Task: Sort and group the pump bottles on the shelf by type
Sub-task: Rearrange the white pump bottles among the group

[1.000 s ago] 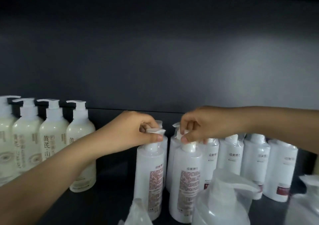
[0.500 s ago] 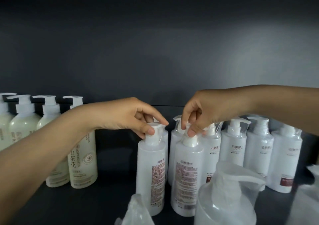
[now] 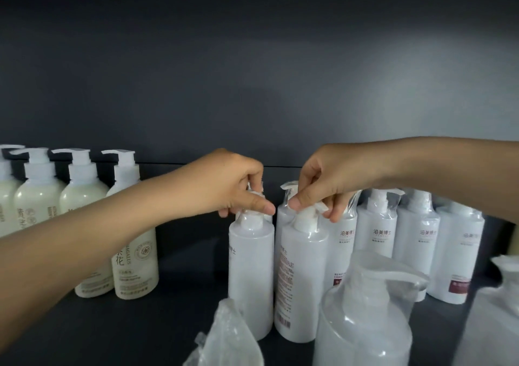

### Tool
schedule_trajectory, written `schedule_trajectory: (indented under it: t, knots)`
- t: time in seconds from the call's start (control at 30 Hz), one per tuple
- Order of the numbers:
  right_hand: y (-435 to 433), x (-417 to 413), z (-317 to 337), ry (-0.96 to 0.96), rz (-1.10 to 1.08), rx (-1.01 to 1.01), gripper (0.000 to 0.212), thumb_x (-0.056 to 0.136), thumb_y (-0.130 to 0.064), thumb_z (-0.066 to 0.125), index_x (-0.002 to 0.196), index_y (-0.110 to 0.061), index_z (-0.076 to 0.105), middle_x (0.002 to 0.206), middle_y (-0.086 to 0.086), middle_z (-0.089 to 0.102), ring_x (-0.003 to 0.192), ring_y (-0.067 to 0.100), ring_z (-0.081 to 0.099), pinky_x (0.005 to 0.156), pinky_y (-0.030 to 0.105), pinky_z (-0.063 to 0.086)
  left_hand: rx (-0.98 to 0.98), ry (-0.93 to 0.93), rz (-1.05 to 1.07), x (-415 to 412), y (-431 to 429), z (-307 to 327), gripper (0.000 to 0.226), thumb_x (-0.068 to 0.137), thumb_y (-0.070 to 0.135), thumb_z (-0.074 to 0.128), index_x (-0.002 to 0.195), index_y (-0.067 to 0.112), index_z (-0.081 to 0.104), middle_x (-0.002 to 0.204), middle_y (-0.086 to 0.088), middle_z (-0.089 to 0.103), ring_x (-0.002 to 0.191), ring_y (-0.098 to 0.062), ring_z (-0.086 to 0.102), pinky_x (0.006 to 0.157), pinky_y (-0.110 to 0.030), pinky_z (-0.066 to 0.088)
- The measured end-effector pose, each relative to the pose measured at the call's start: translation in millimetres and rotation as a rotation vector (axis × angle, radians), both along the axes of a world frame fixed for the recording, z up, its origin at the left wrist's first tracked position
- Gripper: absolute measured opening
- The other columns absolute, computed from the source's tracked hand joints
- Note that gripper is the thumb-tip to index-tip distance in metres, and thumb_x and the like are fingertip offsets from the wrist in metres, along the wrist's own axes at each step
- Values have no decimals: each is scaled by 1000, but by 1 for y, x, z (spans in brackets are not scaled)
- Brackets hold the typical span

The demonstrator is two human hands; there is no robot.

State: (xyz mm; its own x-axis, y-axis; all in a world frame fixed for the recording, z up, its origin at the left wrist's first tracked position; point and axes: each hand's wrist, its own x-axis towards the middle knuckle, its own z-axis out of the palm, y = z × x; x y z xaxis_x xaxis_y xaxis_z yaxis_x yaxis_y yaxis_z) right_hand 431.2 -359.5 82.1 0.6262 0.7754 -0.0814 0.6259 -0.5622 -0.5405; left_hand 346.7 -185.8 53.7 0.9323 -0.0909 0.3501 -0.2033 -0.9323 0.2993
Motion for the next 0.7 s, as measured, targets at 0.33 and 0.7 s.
schedule_trajectory:
  t: [0.33, 0.7]
  knots:
    - [-17, 4, 12, -44, 194, -82, 38, 68, -3, 78, 94, -29, 69, 75, -18, 71, 72, 2, 65, 64, 9, 49, -40, 136, -195, 2, 27, 10, 28, 61, 41, 69, 89, 34, 69, 97, 14, 60, 80, -8, 60, 68, -9, 45]
    - [3, -6, -2, -397, 68, -93, 39, 69, -49, 74, 65, -15, 55, 44, -7, 56, 40, 7, 53, 44, 17, 43, 82, -13, -42, -4, 20, -2, 21, 72, 41, 72, 81, 26, 61, 85, 11, 57, 77, 3, 52, 67, -12, 42]
